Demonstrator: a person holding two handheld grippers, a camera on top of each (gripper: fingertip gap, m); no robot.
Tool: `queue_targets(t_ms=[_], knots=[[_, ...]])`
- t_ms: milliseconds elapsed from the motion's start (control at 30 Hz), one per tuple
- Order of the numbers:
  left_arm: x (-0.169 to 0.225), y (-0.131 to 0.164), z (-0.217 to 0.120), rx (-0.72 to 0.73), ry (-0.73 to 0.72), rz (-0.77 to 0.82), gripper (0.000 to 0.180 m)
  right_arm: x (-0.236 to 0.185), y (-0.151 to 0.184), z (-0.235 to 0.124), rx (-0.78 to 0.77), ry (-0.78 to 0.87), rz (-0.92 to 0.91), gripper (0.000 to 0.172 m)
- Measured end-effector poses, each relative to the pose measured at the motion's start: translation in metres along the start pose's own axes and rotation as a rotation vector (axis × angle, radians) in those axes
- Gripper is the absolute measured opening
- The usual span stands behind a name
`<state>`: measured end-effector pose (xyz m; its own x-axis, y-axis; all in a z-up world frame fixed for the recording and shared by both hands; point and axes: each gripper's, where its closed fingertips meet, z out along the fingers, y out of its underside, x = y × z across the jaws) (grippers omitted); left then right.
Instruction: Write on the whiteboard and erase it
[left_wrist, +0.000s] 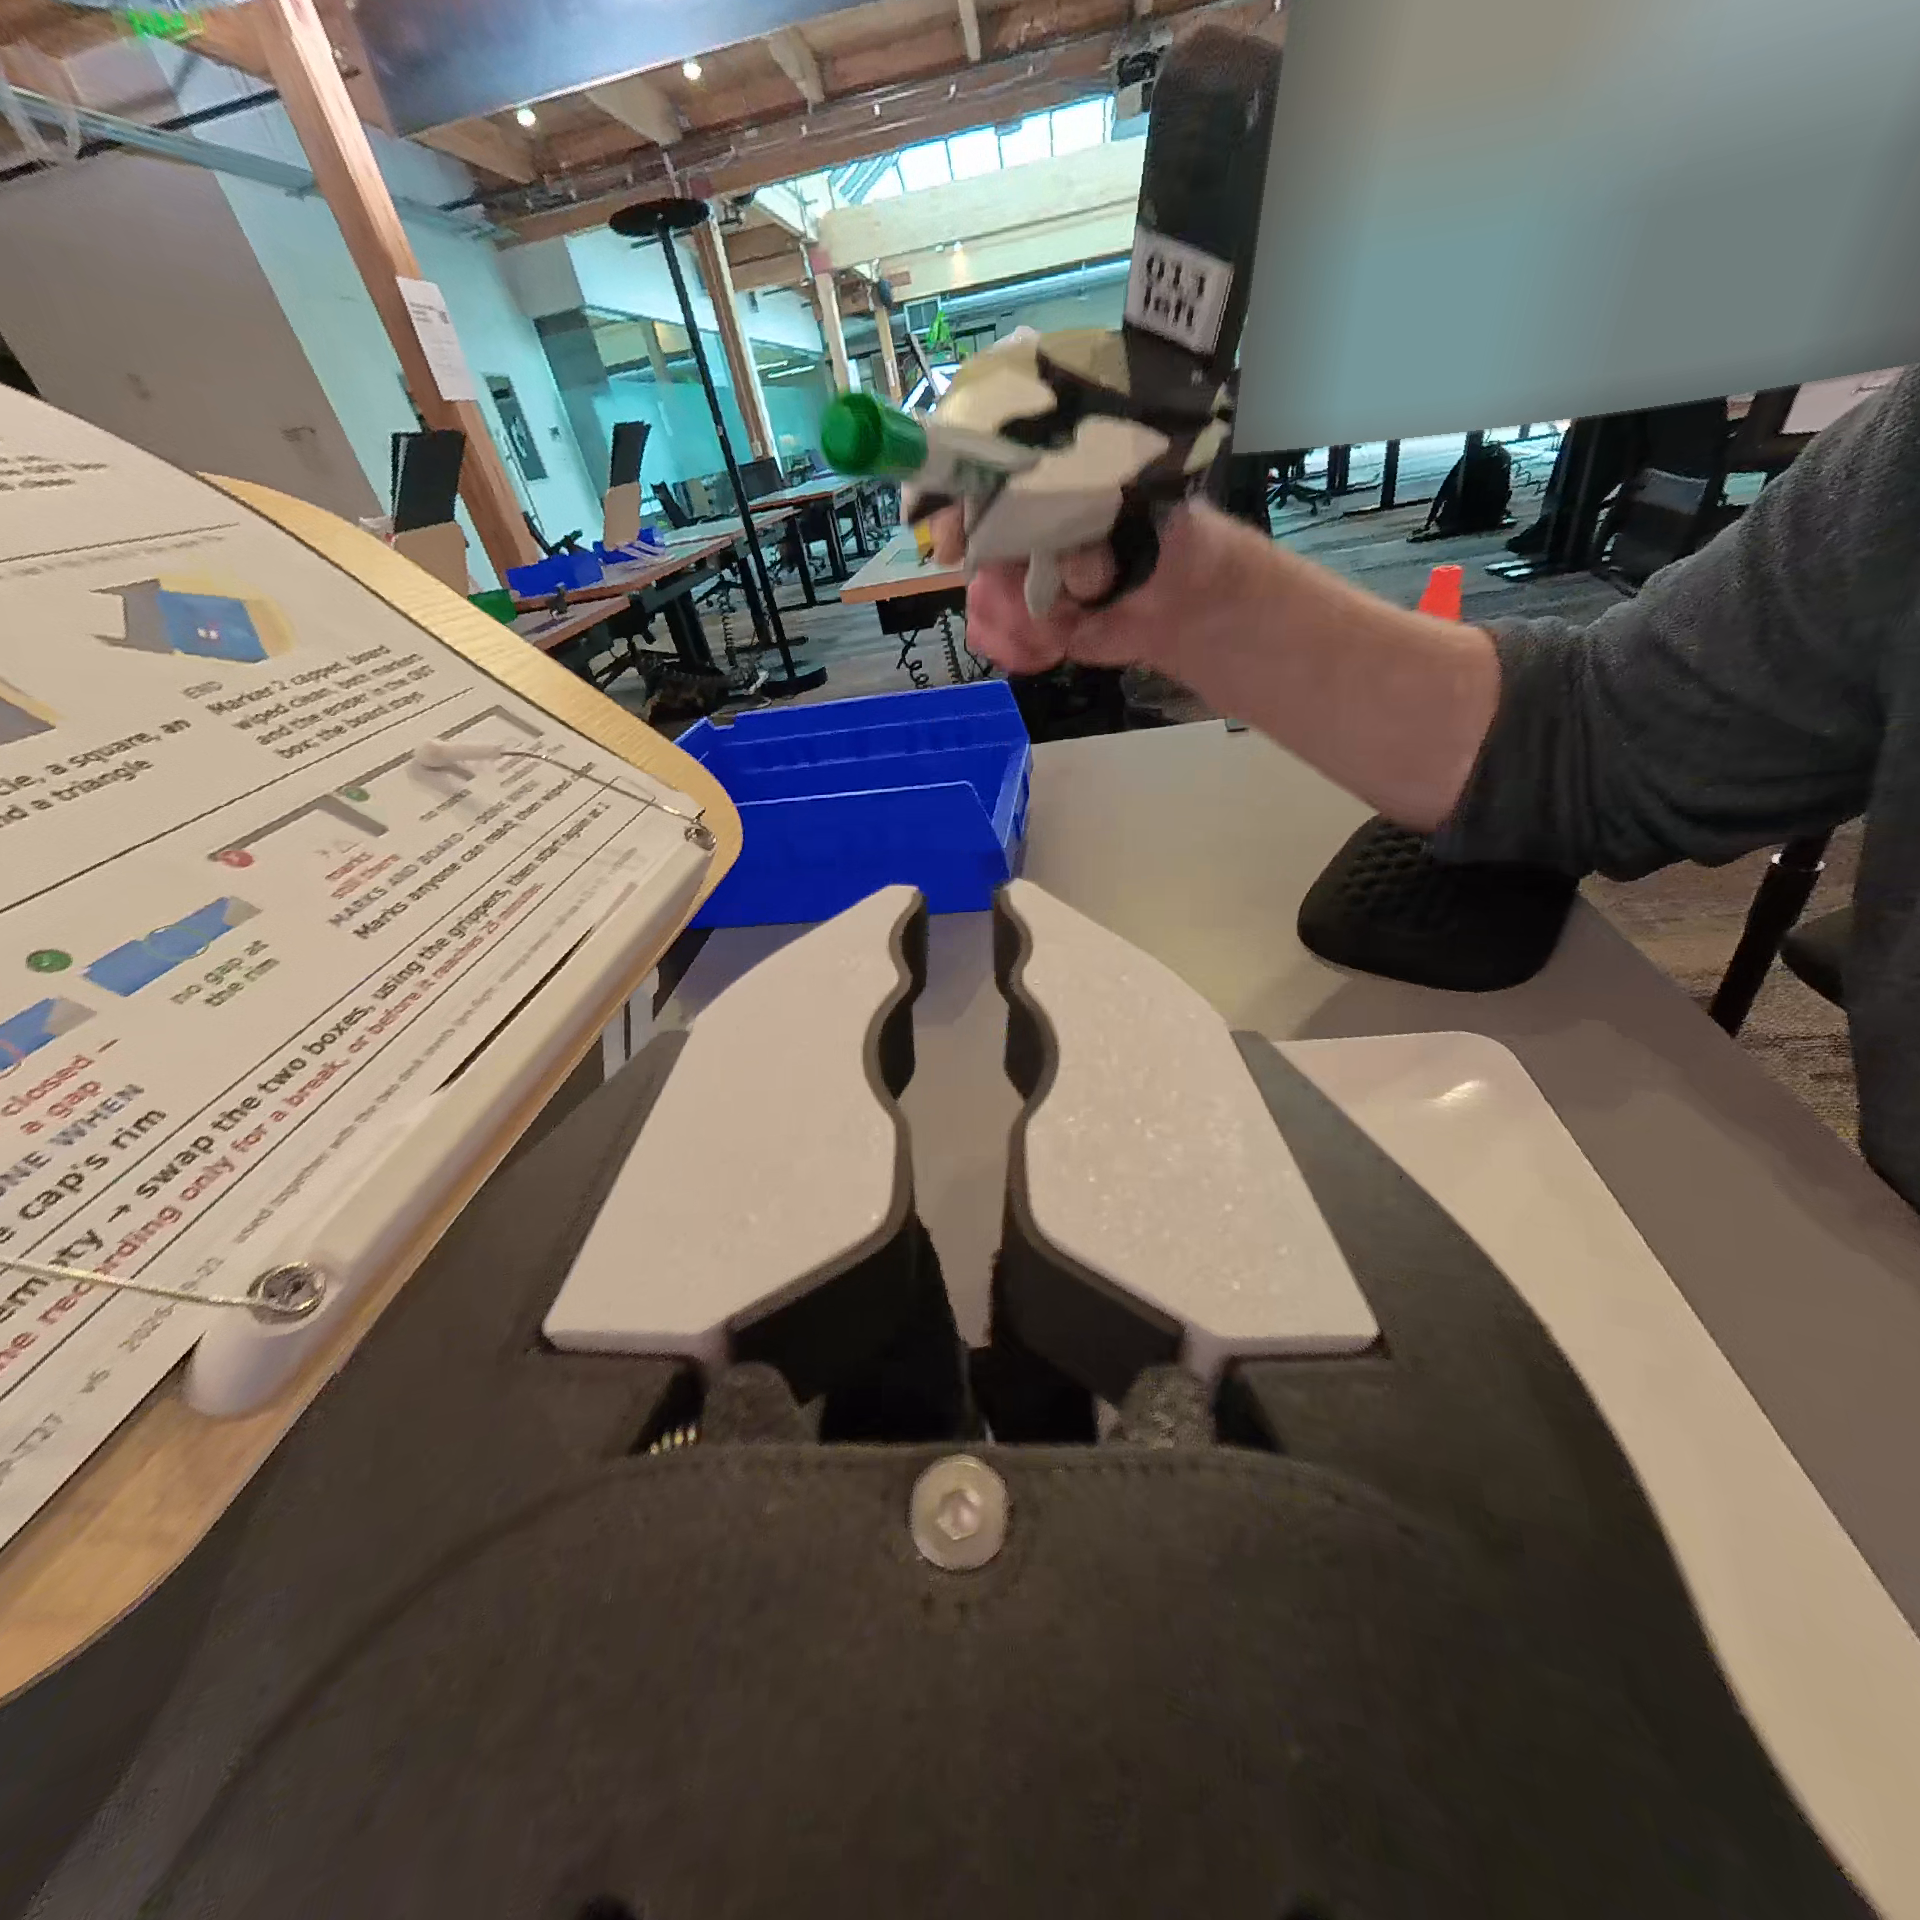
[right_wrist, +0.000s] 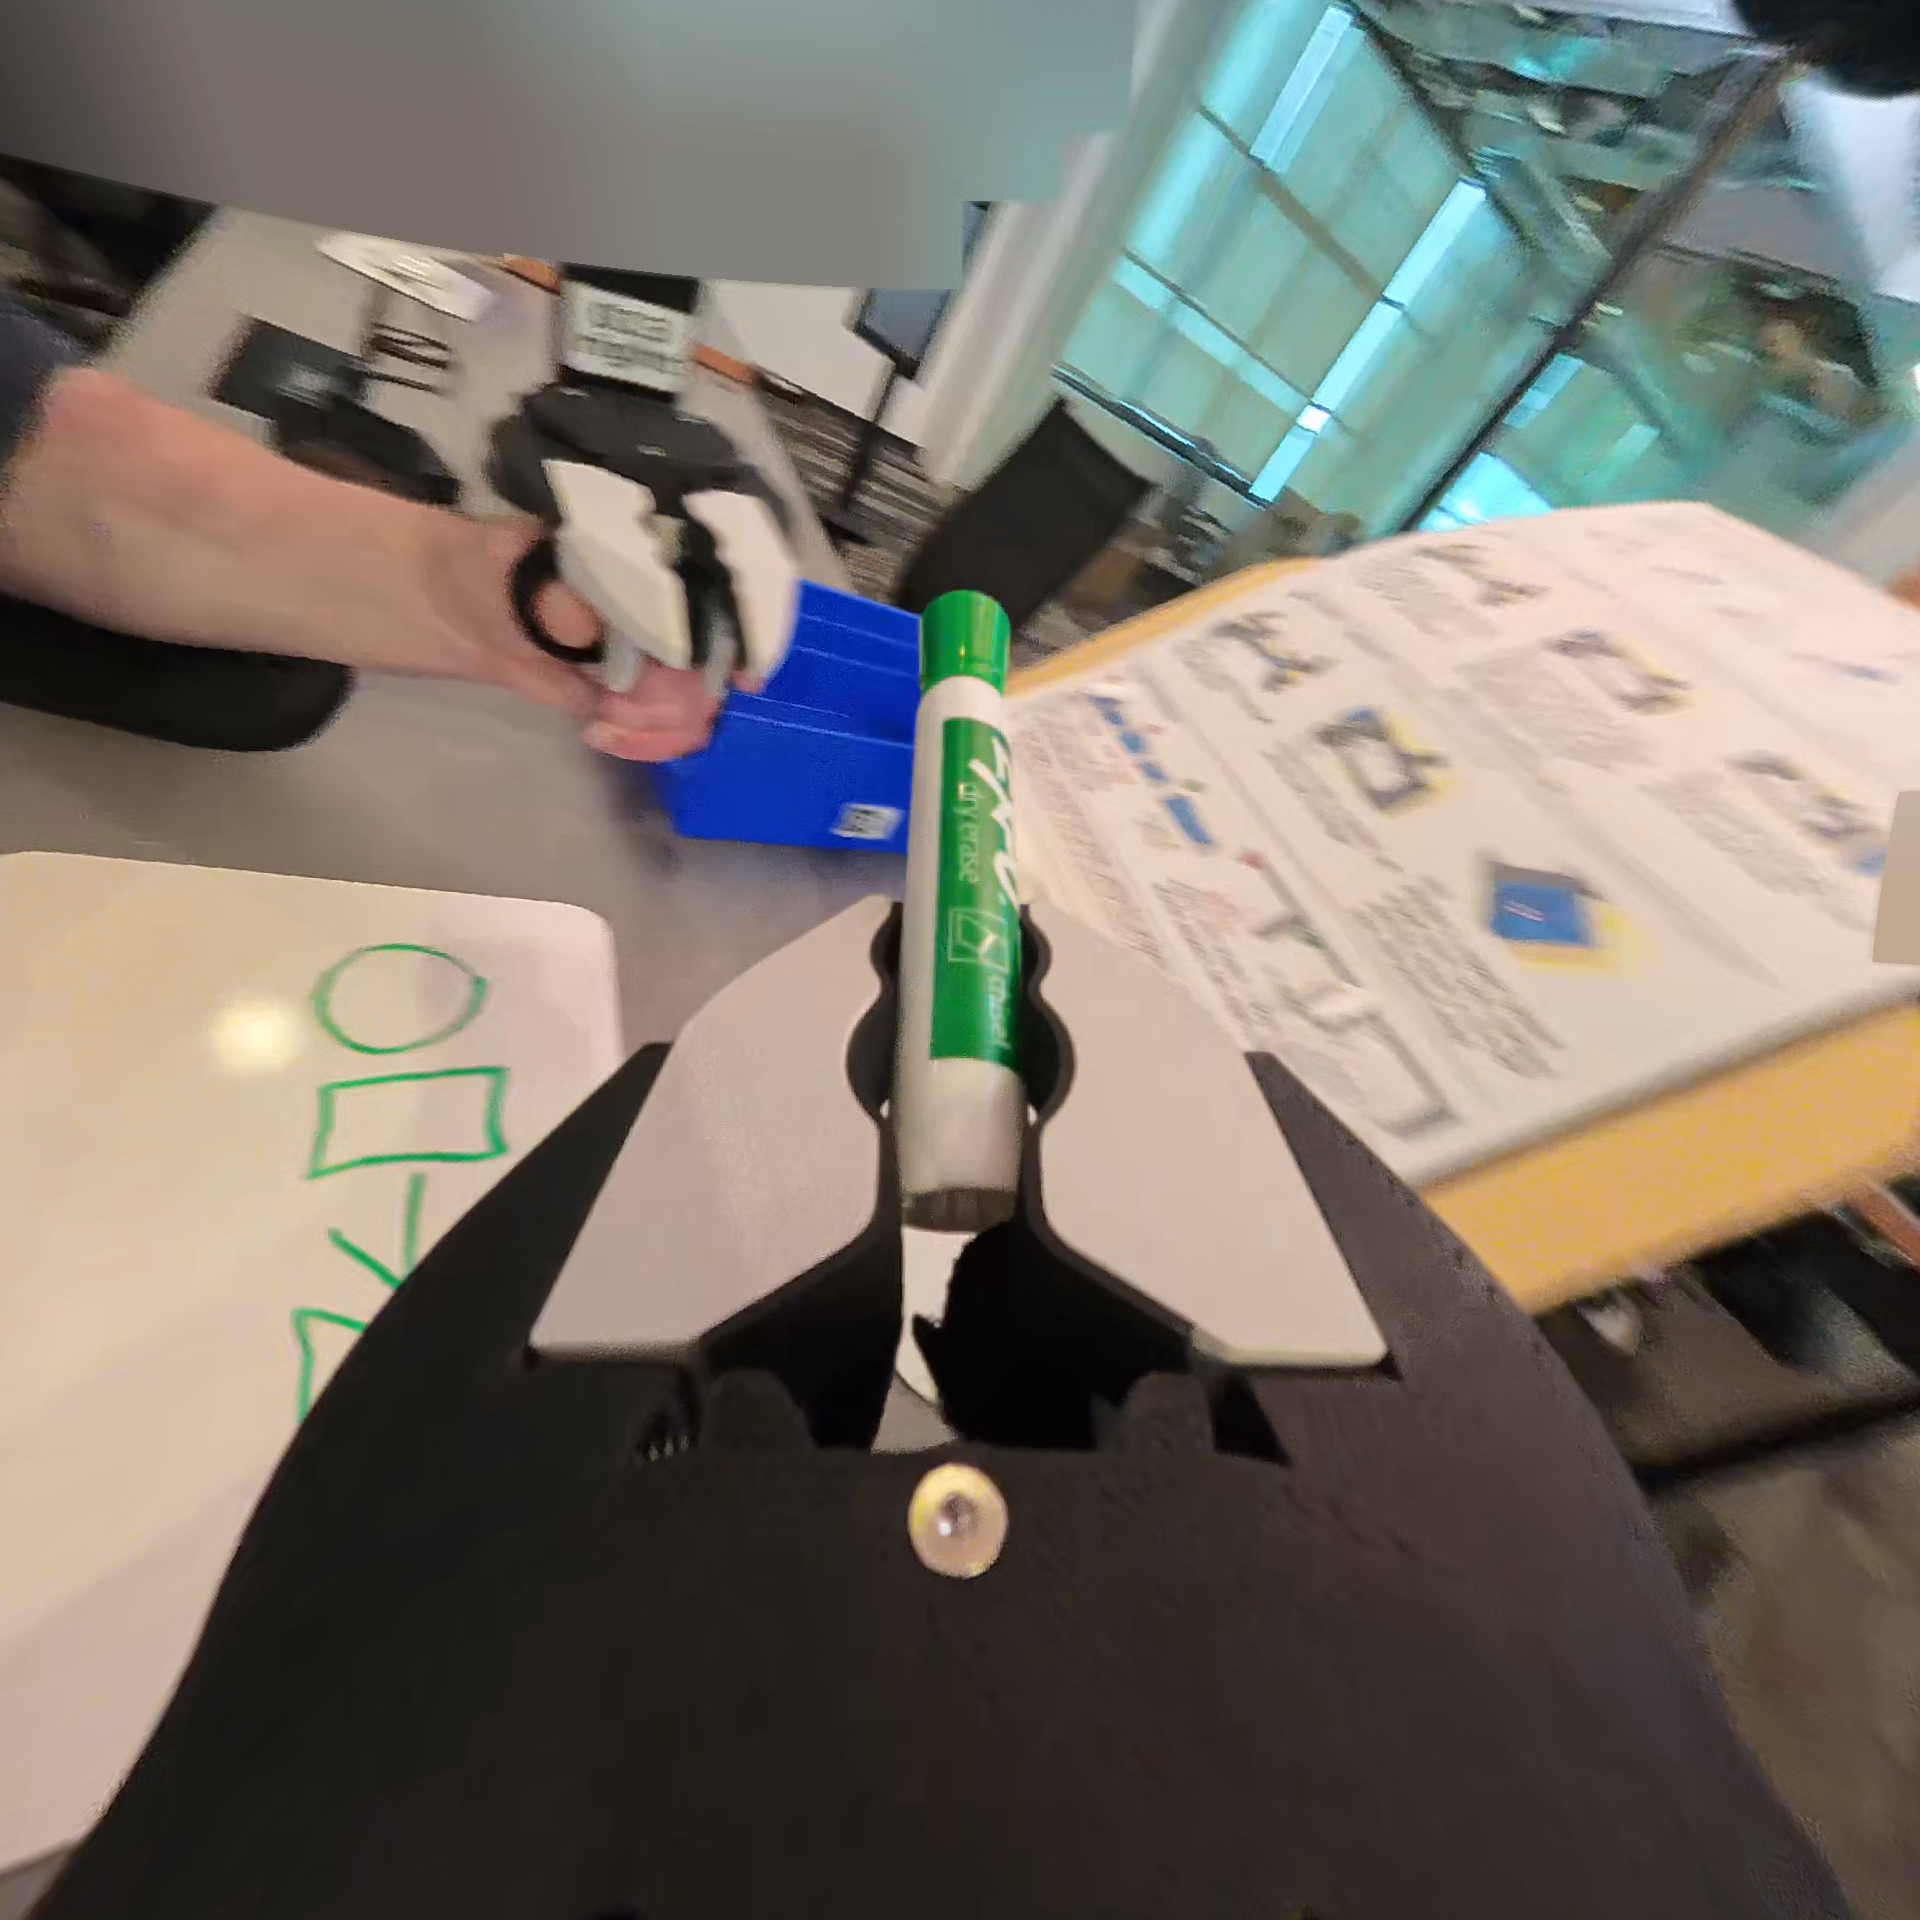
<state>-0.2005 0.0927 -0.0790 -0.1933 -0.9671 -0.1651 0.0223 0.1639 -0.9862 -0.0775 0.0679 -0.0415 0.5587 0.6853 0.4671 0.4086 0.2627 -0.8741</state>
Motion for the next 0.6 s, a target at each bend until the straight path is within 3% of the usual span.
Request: queue_targets(t_ms=[67, 133, 333, 467, 600], knots=[[-0.005, 0.004, -0.002, -0.027, -0.024, -0.002, 0.001, 0.032, 0.005, -0.03, -0.092, 0.119, 0.02, 0.02], [-0.01, 0.012, -0.001, -0.078, -0.051, 0.027, 0.001, 0.067, 0.023, -0.066, -0.219, 0.28, 0.03, 0.02], [-0.023, 0.043, 0.002, -0.173, -0.091, 0.008, 0.001, 0.137, 0.139, -0.161, -0.597, 0.581, 0.283, 0.02], [-0.027, 0.055, 0.001, -0.202, -0.098, -0.004, 0.001, 0.145, 0.226, -0.184, -0.825, 0.62, 0.419, 0.02], [-0.03, 0.064, 0.001, -0.215, -0.099, -0.029, 0.001, 0.153, 0.286, -0.189, -0.943, 0.656, 0.529, 0.02]])
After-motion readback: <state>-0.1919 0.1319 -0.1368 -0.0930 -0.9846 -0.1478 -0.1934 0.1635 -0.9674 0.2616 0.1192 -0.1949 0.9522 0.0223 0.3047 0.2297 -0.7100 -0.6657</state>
